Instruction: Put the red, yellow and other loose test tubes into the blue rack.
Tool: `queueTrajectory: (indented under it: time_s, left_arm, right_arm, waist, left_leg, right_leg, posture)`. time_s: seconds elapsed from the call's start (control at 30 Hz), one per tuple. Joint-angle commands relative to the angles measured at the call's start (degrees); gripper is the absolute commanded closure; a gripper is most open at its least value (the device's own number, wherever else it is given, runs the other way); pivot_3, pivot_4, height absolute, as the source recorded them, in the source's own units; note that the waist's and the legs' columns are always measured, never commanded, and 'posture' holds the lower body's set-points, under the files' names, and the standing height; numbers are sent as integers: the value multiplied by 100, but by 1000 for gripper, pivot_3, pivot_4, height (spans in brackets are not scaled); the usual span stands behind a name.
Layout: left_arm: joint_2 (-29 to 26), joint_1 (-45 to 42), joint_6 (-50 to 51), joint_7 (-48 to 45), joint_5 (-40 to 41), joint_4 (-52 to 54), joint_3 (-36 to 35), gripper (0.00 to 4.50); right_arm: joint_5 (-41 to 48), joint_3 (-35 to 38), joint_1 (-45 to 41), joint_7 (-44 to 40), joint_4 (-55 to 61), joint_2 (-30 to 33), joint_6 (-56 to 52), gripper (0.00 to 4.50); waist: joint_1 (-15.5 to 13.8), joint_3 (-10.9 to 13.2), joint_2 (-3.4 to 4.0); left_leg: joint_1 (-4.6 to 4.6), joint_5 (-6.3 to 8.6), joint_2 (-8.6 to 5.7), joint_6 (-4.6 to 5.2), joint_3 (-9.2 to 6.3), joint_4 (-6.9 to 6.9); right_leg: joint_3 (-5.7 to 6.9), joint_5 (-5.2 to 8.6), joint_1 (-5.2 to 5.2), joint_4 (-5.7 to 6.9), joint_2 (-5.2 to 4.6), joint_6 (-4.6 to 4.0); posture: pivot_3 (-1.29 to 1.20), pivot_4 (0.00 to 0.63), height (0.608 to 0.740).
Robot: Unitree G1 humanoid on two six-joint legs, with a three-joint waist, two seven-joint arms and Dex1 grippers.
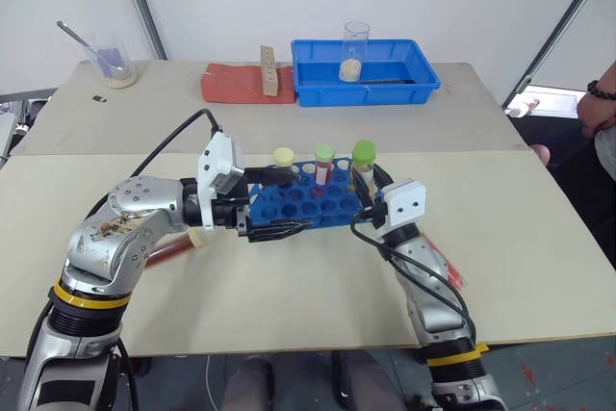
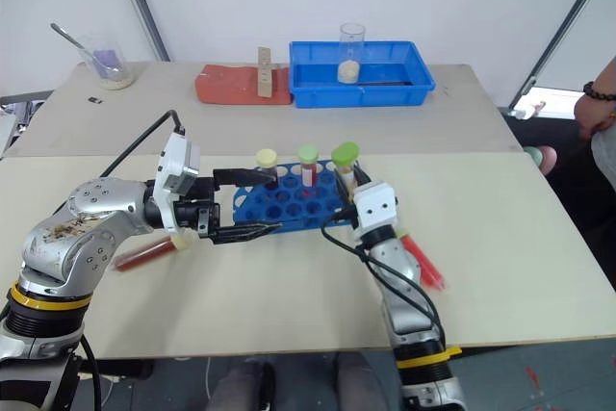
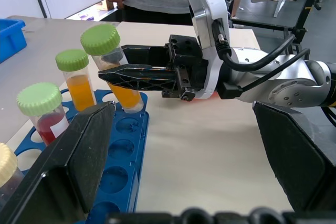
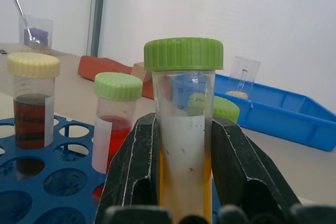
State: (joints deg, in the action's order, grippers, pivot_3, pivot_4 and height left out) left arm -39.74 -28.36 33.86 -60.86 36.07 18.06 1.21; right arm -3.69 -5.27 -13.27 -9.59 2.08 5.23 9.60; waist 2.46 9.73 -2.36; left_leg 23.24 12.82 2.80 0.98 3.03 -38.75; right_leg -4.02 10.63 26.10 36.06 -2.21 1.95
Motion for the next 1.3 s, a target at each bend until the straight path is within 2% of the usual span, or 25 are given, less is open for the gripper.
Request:
queueTrajectory:
  time_s: [0.03,0.3,0.53,0.6,0.7,0.83,0.97,1.07,1.2,1.3]
  left_arm:
    - [15,-72,-10,9,65,199,-26,0]
    - [84,-87,22,81,59,208,-5,0]
    - [153,-56,26,204,46,223,-8,0]
    - [162,-51,10,225,21,214,1,0]
    - [176,-50,8,286,-34,213,33,0]
    - [115,-32,-15,368,-172,220,96,0]
    - [-181,34,-116,299,-542,214,226,0]
    - [-473,189,-407,-46,-670,230,186,0]
    - [-831,469,-740,-604,-711,354,194,0]
    - [-962,668,-852,-841,-675,515,234,0]
  right_arm:
    - [64,15,63,61,41,-69,-57,3518]
    - [787,458,148,238,-182,-564,98,3521]
    - [903,373,365,-32,-52,-469,9,3523]
    - [941,396,420,-84,67,-400,-40,2464]
    - [935,366,501,-188,316,-219,-304,1442]
    - [791,346,903,-403,1133,345,-1108,55]
    - [1108,456,1662,-967,2668,1190,-2021,21]
    - [1586,968,2045,-1237,3975,1960,-3376,21]
    - [1990,1760,1853,-1266,4901,2986,-5620,21]
    - [2483,2098,1431,-1577,4995,3698,-7054,21]
  waist:
    - [4,0,0]
    - [8,0,0]
    - [4,0,0]
    - [1,0,0]
    - [4,0,0]
    - [-8,0,0]
    - [-20,0,0]
    - [6,1,2]
    - [-7,0,1]
    - [-22,1,0]
  left_leg:
    - [0,0,0,0,0,0]
    - [1,0,1,0,-1,1]
    - [2,0,1,0,-2,1]
    - [1,0,1,0,-2,1]
    - [2,0,1,0,-2,2]
    - [2,0,0,0,-1,1]
    - [2,0,-1,0,-2,7]
    - [1,0,0,0,2,7]
    - [-8,0,3,0,5,4]
    - [-7,1,2,-1,6,-2]
  right_leg:
    - [-1,0,0,0,0,0]
    - [0,0,2,0,0,-1]
    - [0,0,1,-1,0,0]
    - [1,0,1,-1,0,0]
    - [1,0,1,-1,0,0]
    - [0,0,2,-1,0,0]
    - [1,6,2,-3,0,-1]
    - [-1,15,4,-1,-1,-14]
    - [-1,26,1,2,0,-36]
    - [-1,27,1,1,-4,-38]
  posture:
    - [0,150,740]
    - [0,150,740]
    - [0,150,740]
    - [0,150,740]
    - [0,150,740]
    - [0,150,740]
    - [0,150,740]
    - [0,150,740]
    - [0,150,740]
    - [0,150,740]
